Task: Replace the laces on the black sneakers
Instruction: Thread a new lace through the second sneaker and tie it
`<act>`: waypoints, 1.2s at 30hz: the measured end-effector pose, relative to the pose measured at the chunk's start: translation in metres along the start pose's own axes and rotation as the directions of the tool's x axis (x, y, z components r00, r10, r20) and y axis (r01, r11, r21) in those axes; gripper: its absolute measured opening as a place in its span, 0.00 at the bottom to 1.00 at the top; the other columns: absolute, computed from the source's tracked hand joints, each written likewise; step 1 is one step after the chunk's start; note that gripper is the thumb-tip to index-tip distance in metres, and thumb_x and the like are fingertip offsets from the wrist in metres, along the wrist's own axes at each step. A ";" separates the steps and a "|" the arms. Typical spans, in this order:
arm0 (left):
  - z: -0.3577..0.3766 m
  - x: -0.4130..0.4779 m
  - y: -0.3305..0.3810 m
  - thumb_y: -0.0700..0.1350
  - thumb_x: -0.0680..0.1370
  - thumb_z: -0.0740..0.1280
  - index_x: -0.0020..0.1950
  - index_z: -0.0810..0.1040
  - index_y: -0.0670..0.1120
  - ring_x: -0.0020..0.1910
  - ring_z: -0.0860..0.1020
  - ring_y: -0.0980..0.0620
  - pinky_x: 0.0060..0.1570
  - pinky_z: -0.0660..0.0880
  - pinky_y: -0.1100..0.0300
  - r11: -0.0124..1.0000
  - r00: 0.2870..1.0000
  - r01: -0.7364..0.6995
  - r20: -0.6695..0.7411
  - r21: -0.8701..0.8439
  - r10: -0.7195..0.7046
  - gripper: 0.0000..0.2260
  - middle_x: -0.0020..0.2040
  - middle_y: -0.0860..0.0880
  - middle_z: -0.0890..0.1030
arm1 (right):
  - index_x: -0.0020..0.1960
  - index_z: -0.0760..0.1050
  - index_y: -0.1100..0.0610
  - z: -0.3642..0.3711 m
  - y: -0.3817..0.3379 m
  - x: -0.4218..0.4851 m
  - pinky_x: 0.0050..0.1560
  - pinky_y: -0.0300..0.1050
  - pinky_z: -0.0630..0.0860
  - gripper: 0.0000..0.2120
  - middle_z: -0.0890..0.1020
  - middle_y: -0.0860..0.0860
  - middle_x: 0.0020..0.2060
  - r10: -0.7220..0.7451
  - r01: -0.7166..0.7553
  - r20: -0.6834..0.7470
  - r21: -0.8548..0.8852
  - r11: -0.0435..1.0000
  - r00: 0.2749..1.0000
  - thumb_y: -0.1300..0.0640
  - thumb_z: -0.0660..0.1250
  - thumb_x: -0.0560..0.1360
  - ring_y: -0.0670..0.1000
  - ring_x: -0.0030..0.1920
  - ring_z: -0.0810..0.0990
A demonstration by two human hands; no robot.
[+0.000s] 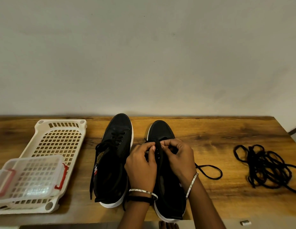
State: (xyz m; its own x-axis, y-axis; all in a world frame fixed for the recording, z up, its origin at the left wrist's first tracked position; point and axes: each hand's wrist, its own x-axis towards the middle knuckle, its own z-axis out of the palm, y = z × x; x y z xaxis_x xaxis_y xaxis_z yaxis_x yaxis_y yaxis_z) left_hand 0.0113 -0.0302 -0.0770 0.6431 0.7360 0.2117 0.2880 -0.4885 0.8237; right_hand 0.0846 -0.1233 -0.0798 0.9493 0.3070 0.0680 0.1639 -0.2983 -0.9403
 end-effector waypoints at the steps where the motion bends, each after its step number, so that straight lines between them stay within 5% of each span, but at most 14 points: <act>1: 0.000 0.001 0.000 0.44 0.78 0.71 0.53 0.85 0.53 0.44 0.82 0.57 0.43 0.78 0.60 1.000 1.000 -0.001 0.005 0.004 0.000 0.07 0.48 0.56 0.84 | 0.46 0.86 0.51 -0.001 0.000 0.000 0.47 0.30 0.76 0.08 0.85 0.45 0.43 0.000 0.000 0.008 0.007 1.000 1.000 0.64 0.74 0.74 0.39 0.46 0.82; 13: 0.001 0.007 -0.005 0.42 0.77 0.71 0.48 0.83 0.50 0.42 0.79 0.58 0.39 0.68 0.72 0.992 0.995 -0.095 0.043 0.078 0.092 0.03 0.45 0.56 0.83 | 0.48 0.87 0.50 -0.005 -0.004 -0.001 0.51 0.29 0.76 0.11 0.87 0.42 0.43 0.019 -0.018 0.045 -0.007 1.000 0.999 0.65 0.73 0.75 0.37 0.48 0.83; 21: 0.003 0.007 -0.008 0.43 0.77 0.72 0.50 0.84 0.52 0.44 0.82 0.57 0.42 0.79 0.58 0.997 0.999 -0.053 0.017 0.049 0.052 0.05 0.46 0.56 0.84 | 0.45 0.86 0.52 0.001 -0.007 0.000 0.44 0.27 0.75 0.09 0.86 0.42 0.39 0.077 -0.077 -0.003 -0.005 0.997 0.997 0.66 0.73 0.74 0.37 0.43 0.83; 28: -0.001 0.006 -0.004 0.44 0.78 0.71 0.49 0.84 0.54 0.44 0.82 0.58 0.41 0.79 0.57 0.998 0.998 -0.056 0.020 0.043 0.055 0.05 0.45 0.58 0.84 | 0.49 0.77 0.54 0.003 -0.007 0.001 0.48 0.49 0.82 0.10 0.87 0.50 0.37 0.208 -0.205 0.005 0.171 0.964 0.978 0.66 0.74 0.74 0.48 0.41 0.86; 32: -0.004 0.007 -0.001 0.46 0.79 0.68 0.48 0.80 0.52 0.41 0.79 0.58 0.35 0.67 0.69 0.985 0.992 -0.126 0.047 0.116 0.121 0.02 0.43 0.57 0.82 | 0.48 0.80 0.56 0.001 -0.009 0.000 0.48 0.47 0.82 0.07 0.87 0.50 0.37 0.196 -0.201 0.049 0.186 0.962 0.979 0.65 0.74 0.74 0.48 0.41 0.86; 36: -0.005 0.006 0.007 0.46 0.80 0.65 0.47 0.74 0.49 0.36 0.76 0.51 0.32 0.66 0.62 0.955 0.982 -0.189 0.059 0.229 0.180 0.02 0.44 0.53 0.78 | 0.53 0.81 0.54 0.001 -0.009 0.001 0.49 0.46 0.82 0.09 0.87 0.49 0.39 0.151 -0.165 0.104 0.148 0.975 0.983 0.66 0.71 0.76 0.46 0.43 0.86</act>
State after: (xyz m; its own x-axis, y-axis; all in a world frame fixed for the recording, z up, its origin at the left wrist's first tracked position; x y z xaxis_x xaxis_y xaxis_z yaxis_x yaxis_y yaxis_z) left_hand 0.0133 -0.0269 -0.0673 0.7248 0.6072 0.3255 0.3160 -0.7129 0.6261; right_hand 0.0842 -0.1197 -0.0717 0.9301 0.3506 -0.1093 -0.0365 -0.2081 -0.9774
